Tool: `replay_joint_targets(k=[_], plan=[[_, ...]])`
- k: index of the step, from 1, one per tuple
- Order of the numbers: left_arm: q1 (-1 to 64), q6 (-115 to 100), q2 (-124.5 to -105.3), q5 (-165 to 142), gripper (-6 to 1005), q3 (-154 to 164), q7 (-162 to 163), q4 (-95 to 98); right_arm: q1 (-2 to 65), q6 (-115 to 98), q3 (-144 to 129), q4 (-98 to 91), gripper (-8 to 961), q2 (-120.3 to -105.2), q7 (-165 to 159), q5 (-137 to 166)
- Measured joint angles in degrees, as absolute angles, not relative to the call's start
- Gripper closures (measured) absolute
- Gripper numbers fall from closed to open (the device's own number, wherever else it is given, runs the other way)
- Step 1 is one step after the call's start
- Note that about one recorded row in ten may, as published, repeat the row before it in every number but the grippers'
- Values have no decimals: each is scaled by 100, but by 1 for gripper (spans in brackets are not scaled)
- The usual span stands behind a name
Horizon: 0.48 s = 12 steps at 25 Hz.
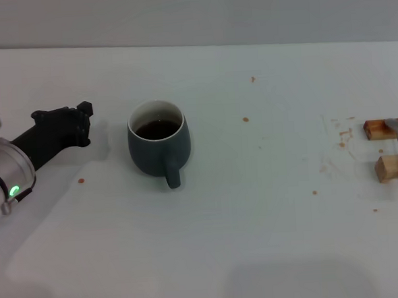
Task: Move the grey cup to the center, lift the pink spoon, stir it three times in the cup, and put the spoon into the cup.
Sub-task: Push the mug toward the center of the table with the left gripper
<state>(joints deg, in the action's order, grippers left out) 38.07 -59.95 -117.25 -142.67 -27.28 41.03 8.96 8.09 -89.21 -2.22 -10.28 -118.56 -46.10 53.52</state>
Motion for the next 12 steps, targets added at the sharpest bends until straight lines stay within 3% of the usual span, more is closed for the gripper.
replay_joint_targets(k=[12], plan=[[3832, -5801, -11781, -14273, 1000, -2717, 3851, 529, 862, -8892, -219, -996, 365, -11856, -4614, 5352]])
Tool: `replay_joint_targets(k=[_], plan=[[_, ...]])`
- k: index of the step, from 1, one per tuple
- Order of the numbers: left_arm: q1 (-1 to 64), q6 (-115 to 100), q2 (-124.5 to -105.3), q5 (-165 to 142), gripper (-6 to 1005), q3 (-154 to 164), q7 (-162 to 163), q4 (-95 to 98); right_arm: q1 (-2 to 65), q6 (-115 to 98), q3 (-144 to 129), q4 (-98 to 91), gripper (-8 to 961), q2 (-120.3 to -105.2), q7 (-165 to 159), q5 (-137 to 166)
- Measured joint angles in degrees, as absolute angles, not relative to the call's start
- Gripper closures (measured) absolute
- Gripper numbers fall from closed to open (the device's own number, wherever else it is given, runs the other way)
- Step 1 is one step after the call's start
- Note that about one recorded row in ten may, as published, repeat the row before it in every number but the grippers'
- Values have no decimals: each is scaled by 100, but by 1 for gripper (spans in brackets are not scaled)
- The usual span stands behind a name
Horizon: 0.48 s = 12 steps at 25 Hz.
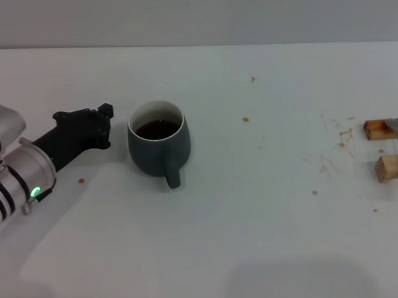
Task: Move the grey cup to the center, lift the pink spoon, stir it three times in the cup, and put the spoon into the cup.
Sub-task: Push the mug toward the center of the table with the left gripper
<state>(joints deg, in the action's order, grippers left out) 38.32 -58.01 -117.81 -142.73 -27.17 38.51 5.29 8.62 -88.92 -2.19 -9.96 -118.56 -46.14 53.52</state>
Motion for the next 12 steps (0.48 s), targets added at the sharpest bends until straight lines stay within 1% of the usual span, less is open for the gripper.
replay_joint_targets(k=[12], plan=[[3785, -5527, -11795, -14282, 1000, -2716, 3422, -75, 874, -8901, -220, -969, 366, -11856, -4618, 5352]])
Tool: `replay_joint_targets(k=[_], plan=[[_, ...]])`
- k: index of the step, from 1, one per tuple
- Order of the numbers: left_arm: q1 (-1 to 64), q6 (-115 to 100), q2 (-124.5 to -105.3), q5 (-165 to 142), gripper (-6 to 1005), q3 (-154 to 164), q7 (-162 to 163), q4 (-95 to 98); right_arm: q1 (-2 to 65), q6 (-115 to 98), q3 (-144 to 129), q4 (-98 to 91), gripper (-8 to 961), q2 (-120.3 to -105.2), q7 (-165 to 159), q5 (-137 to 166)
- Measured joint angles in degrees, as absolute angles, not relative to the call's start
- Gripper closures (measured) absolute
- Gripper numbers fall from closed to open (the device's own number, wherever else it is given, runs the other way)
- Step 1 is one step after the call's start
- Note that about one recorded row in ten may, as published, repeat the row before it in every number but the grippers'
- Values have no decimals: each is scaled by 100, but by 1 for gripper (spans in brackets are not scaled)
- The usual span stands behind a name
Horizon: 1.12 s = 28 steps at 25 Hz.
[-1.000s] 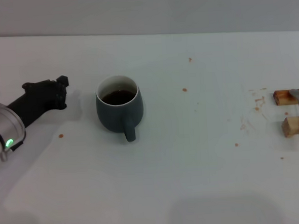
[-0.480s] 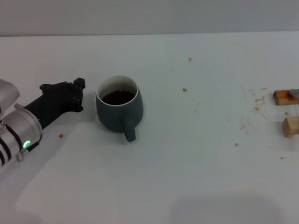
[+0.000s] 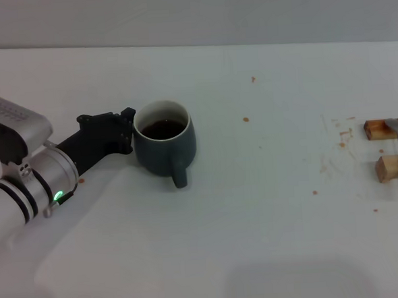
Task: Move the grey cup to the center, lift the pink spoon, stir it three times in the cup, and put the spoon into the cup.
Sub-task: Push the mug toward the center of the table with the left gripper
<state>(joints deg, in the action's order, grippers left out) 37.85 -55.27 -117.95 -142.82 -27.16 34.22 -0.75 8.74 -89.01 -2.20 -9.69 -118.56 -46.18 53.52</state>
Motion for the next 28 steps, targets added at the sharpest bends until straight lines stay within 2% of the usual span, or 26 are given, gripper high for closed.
replay_joint_targets(k=[28], plan=[[3760, -5483, -11813, -14302, 1000, -2085, 3244, -763, 772, -8877, -282, -948, 366, -11860, -4632, 5415]])
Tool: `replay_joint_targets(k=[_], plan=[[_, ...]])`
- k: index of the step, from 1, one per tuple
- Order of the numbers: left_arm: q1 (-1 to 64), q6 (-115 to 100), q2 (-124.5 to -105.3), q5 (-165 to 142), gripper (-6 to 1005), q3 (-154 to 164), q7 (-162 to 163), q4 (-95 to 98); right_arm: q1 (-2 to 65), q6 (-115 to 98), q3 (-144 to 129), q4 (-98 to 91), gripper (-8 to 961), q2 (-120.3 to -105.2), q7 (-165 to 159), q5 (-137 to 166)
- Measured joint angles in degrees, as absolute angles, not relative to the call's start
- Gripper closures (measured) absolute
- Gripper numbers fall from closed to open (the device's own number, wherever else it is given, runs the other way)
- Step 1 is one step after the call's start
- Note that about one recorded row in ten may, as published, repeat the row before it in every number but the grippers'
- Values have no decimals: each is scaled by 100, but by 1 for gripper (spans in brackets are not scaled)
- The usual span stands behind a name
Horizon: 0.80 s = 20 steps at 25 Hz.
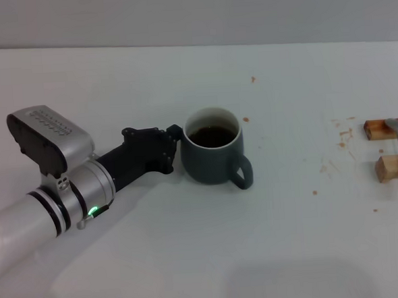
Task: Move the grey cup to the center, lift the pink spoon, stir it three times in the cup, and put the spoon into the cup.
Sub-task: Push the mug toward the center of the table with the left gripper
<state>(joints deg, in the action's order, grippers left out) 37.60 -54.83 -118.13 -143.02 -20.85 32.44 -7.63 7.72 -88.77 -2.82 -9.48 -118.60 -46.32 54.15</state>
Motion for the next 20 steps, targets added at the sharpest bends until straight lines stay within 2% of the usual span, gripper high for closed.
replay_joint_targets(k=[20], plan=[[3819, -5499, -11812, -14448, 1000, -2023, 3234, -1027, 774, -8647, -299, -945, 367, -11855, -4632, 5579]])
